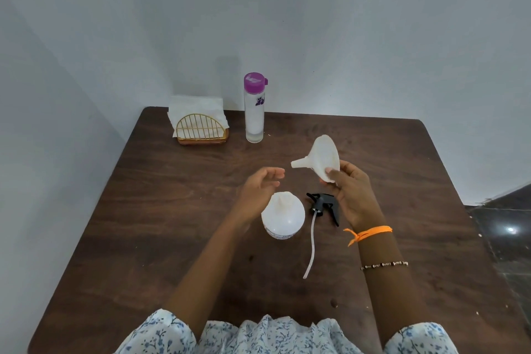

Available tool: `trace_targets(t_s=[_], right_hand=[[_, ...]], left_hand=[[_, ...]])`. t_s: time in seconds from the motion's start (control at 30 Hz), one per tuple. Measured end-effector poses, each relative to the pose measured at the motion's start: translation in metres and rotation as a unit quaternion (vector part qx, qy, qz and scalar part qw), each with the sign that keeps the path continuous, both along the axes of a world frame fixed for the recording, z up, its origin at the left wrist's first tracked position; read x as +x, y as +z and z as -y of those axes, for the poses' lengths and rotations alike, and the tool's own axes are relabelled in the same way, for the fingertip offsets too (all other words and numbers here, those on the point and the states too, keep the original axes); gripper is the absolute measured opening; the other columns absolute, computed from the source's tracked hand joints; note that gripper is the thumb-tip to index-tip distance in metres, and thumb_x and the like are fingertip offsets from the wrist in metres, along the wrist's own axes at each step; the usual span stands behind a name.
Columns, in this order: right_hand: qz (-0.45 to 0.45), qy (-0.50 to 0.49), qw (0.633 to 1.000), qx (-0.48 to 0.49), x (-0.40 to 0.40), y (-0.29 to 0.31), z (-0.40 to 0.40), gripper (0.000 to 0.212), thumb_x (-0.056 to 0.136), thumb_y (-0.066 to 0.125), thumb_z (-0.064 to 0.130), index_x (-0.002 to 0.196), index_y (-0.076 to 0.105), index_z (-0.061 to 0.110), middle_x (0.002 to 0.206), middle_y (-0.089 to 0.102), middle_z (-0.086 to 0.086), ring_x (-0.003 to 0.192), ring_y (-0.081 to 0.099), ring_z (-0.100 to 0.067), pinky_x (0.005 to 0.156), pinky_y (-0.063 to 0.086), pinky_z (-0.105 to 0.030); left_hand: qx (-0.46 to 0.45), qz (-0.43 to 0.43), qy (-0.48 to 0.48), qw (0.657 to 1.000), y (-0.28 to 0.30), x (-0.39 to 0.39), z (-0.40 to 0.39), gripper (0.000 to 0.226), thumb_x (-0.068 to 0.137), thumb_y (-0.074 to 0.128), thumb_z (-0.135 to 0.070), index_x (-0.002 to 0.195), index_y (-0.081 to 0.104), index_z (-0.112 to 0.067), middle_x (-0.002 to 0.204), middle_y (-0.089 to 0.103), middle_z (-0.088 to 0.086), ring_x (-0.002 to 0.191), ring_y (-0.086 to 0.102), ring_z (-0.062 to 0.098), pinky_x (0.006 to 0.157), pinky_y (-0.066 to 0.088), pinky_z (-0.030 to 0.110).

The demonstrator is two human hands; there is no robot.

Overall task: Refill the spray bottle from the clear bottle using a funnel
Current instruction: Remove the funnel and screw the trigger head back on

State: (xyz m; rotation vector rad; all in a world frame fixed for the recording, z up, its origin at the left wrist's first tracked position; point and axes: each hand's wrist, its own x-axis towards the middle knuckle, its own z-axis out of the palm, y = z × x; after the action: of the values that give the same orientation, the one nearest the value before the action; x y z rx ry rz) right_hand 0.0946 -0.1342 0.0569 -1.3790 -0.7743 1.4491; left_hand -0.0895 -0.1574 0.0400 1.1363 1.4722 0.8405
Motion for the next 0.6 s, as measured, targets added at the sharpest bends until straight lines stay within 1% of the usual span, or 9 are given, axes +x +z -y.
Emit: trace_targets(t_s=[0.07,0.17,0.27,0.33,0.37,0.5,0.6], right_hand=[[0.07,-0.002,0.998,0.001,-0.001,-0.003,-0.017,0.02,0.088,0.058,0.001,0.106,0.057,0.009,0.105,0.064,-0.009,0.093,0.061,-0.02,0.066,0.054,-0.025],[0.192,-0.007,0.981,0.032,-0.008,-0.008,-0.048,0.019,0.085,0.058,-0.001,0.1,0.056,0.01,0.102,0.062,-0.007,0.093,0.059,-0.019,0.062,0.052,-0.025],[0.285,-0.004,0.956,0.074,-0.02,-0.017,-0.08,0.018,0.08,0.056,-0.002,0.09,0.057,0.012,0.089,0.061,0.0,0.083,0.058,-0.014,0.065,0.048,-0.022],[0.321,-0.001,0.943,0.086,-0.03,-0.027,-0.099,0.019,0.076,0.053,-0.003,0.085,0.058,0.013,0.083,0.06,0.003,0.076,0.058,-0.012,0.065,0.046,-0.023],[0.334,0.005,0.939,0.089,-0.034,-0.033,-0.107,0.02,0.076,0.053,-0.003,0.084,0.058,0.014,0.082,0.061,0.003,0.075,0.058,-0.013,0.066,0.047,-0.024],[0.364,0.025,0.927,0.089,-0.047,-0.06,-0.139,0.021,0.076,0.05,-0.002,0.084,0.059,0.014,0.085,0.064,-0.001,0.083,0.061,-0.021,0.072,0.053,-0.034],[0.396,0.03,0.913,0.087,-0.052,-0.076,-0.161,0.024,0.076,0.049,-0.002,0.09,0.061,0.013,0.093,0.067,-0.004,0.087,0.061,-0.023,0.075,0.051,-0.033]], left_hand=[[-0.001,-0.007,0.002,1.0,0.0,-0.001,-0.013,0.034,0.091,0.043,-0.003,0.109,0.058,-0.027,0.115,0.059,-0.01,0.099,0.056,-0.001,0.084,0.046,0.022],[-0.015,-0.01,0.008,1.0,-0.001,0.0,-0.033,0.028,0.093,0.046,-0.008,0.113,0.058,-0.023,0.114,0.059,-0.009,0.102,0.056,0.004,0.078,0.044,0.021],[-0.03,-0.003,0.015,0.999,-0.008,0.001,-0.053,0.025,0.093,0.048,-0.011,0.114,0.059,-0.021,0.114,0.061,-0.008,0.106,0.056,0.008,0.073,0.041,0.015],[-0.041,0.002,0.022,0.999,-0.014,0.001,-0.067,0.024,0.093,0.05,-0.011,0.112,0.059,-0.021,0.113,0.062,-0.006,0.106,0.057,0.009,0.072,0.04,0.012],[-0.049,0.003,0.025,0.999,-0.018,0.001,-0.074,0.024,0.093,0.05,-0.011,0.113,0.058,-0.021,0.113,0.062,-0.005,0.106,0.057,0.009,0.072,0.04,0.011],[-0.077,0.0,0.028,0.997,-0.029,0.0,-0.103,0.032,0.093,0.048,-0.009,0.123,0.053,-0.02,0.122,0.059,-0.004,0.104,0.052,0.004,0.071,0.037,0.007],[-0.095,-0.01,0.023,0.995,-0.037,-0.005,-0.119,0.035,0.094,0.047,-0.009,0.126,0.051,-0.02,0.125,0.057,-0.004,0.105,0.049,0.003,0.078,0.037,0.011]])
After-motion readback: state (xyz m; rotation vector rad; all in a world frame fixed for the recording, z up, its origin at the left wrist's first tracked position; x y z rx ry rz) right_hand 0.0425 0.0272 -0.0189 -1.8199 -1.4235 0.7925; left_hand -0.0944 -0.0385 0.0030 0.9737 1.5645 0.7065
